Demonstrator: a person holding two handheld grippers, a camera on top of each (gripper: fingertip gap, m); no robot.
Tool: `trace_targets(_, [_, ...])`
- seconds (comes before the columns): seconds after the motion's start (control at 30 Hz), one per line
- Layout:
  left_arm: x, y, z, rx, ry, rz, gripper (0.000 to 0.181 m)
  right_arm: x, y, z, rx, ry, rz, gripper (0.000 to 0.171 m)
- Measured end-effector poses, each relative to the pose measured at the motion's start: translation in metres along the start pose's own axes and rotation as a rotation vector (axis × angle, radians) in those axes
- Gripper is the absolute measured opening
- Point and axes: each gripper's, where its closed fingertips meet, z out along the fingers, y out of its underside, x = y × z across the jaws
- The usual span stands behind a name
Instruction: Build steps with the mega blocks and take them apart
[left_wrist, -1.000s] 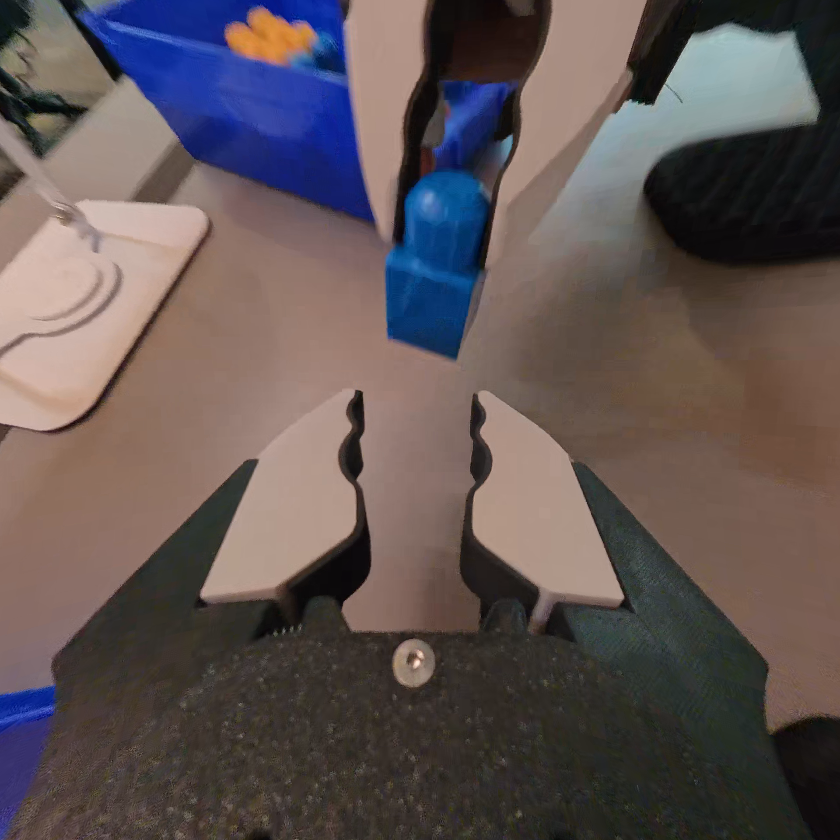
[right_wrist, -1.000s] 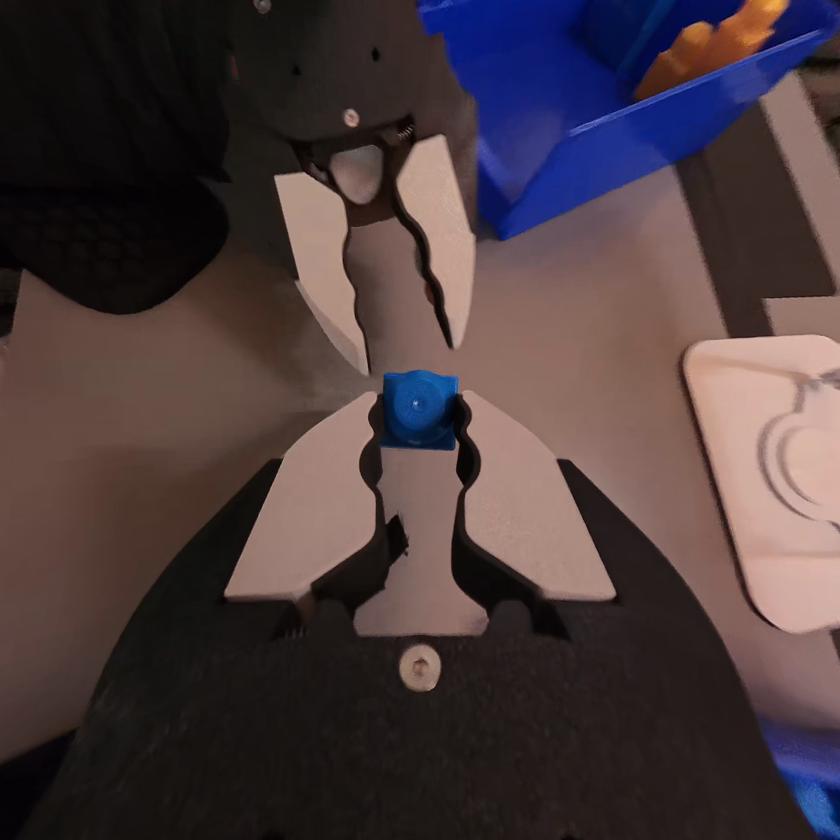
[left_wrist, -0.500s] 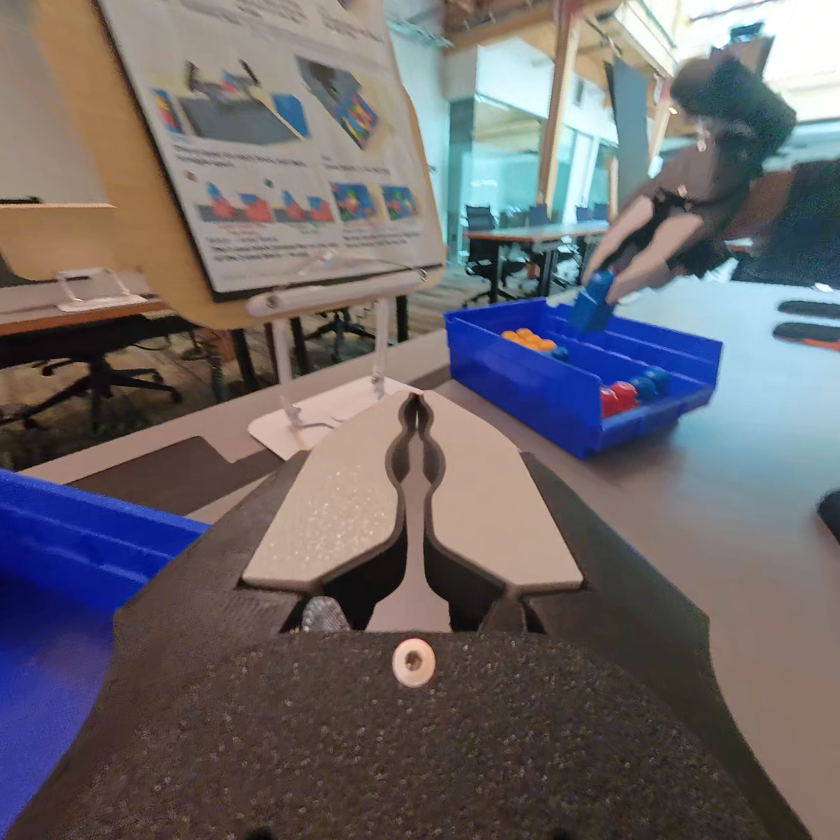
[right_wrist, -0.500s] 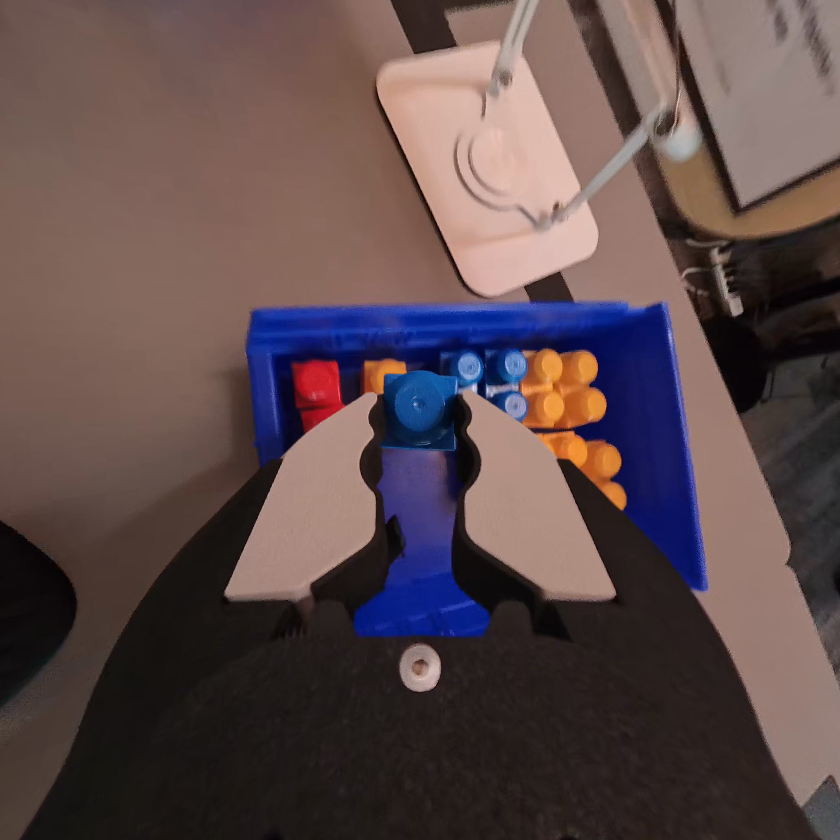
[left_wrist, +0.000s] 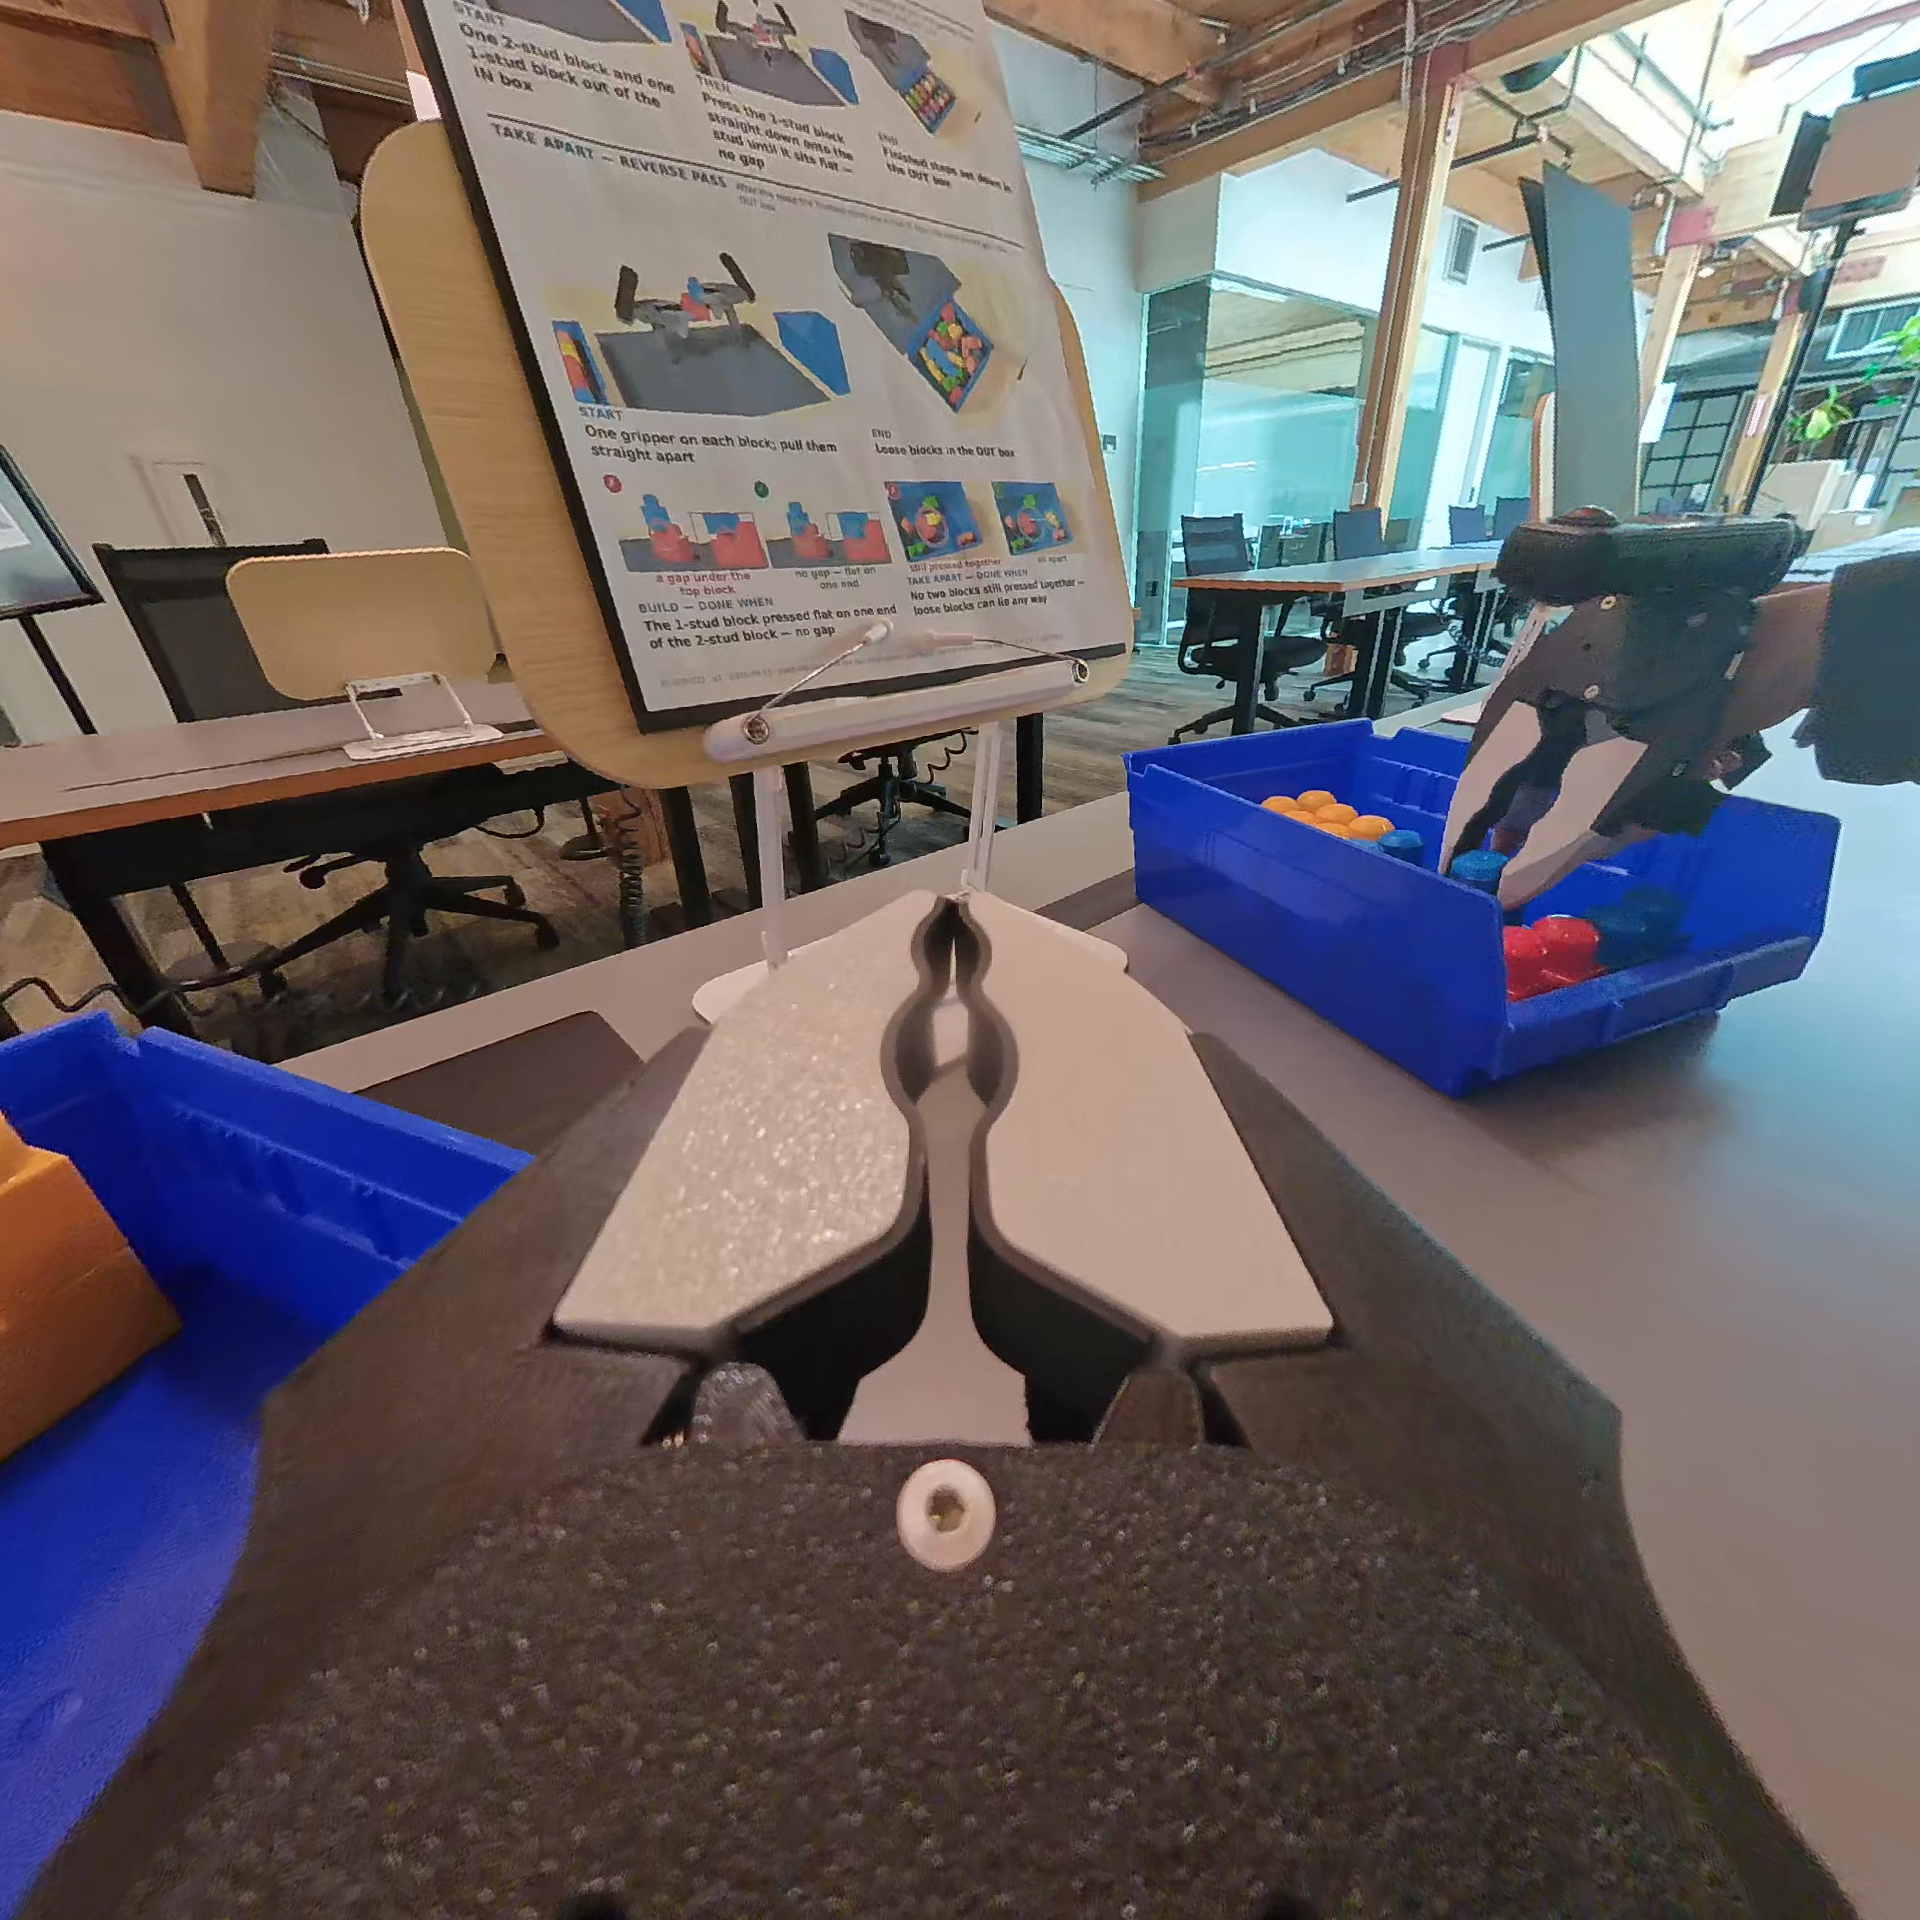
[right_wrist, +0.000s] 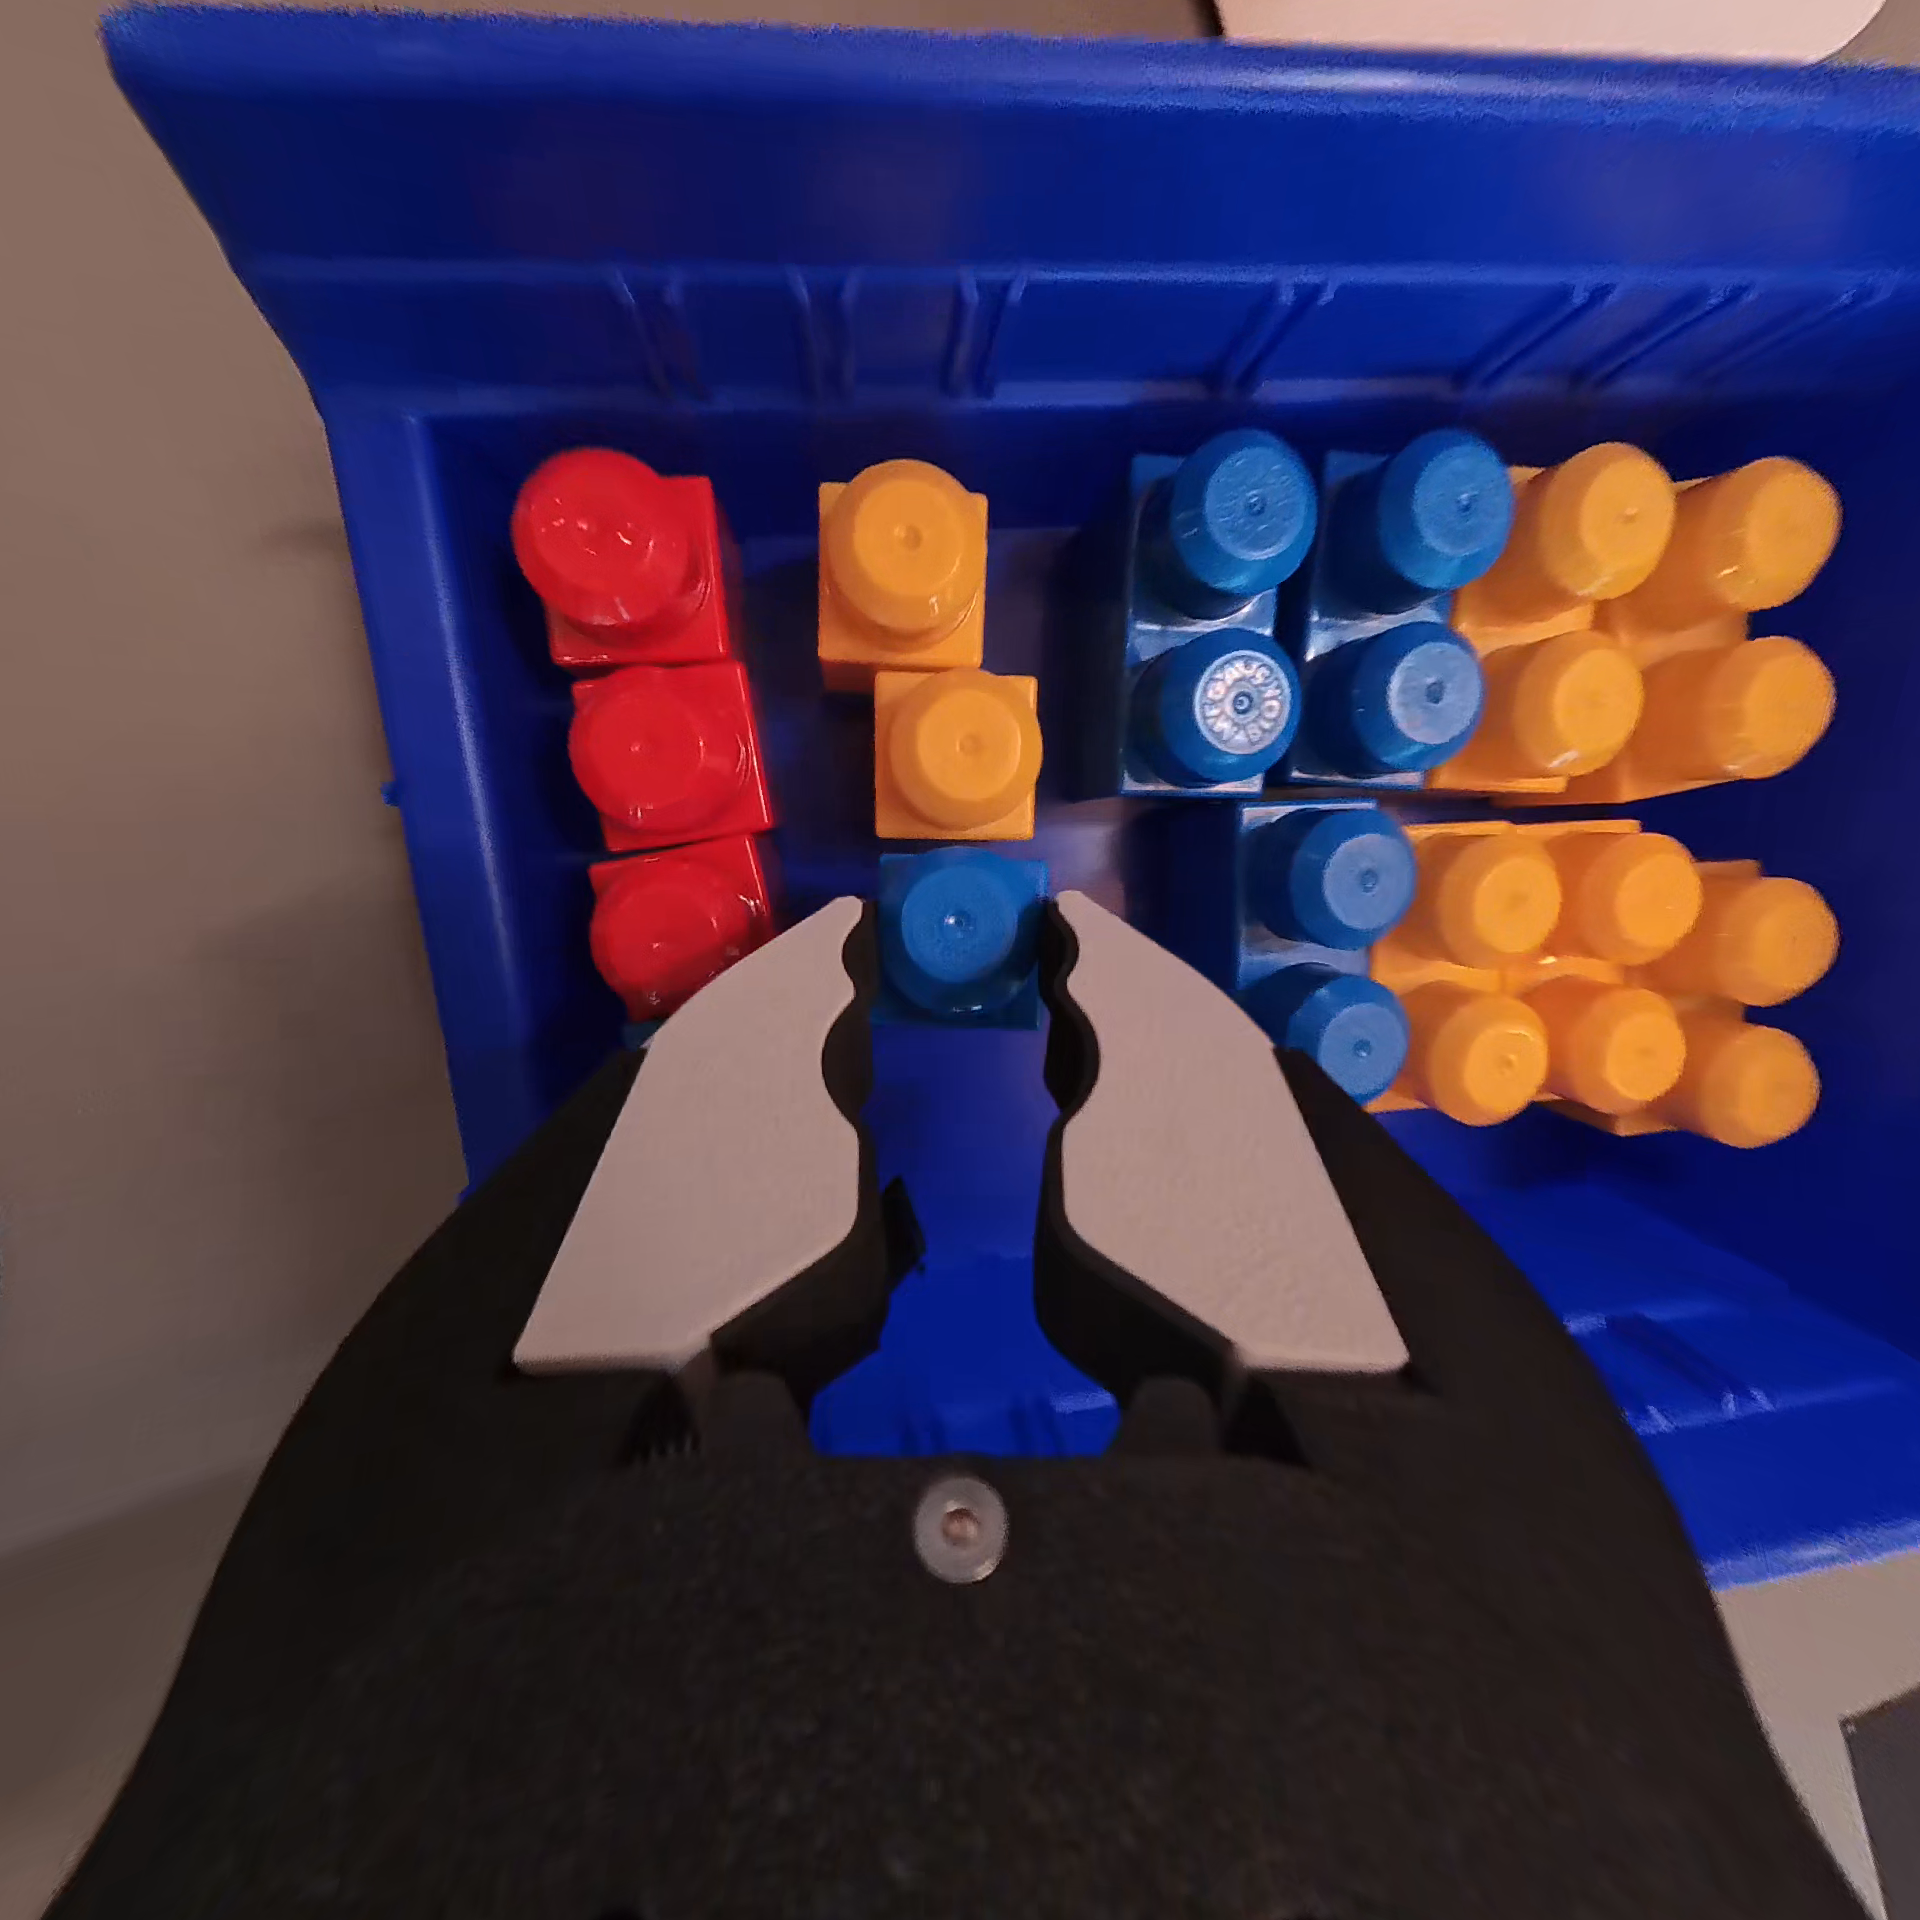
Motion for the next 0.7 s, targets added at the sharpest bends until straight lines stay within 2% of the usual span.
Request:
trace_targets(0.37, [0.001,0.003,0.001,-0.012,0.006,0.024,0.0,-0.004,0.007,0.013,-0.062,-0.046,0.039,0.031])
trace_targets(0.5, [0.002,0.004,0.001,-0.015,0.009,0.032,0.0,-0.006,0.017,0.018,-0.138,-0.048,0.036,0.037])
trace_targets(0.7, [0.002,0.006,0.001,-0.021,0.01,0.039,0.0,-0.002,0.009,0.011,-0.11,-0.027,0.039,0.037])
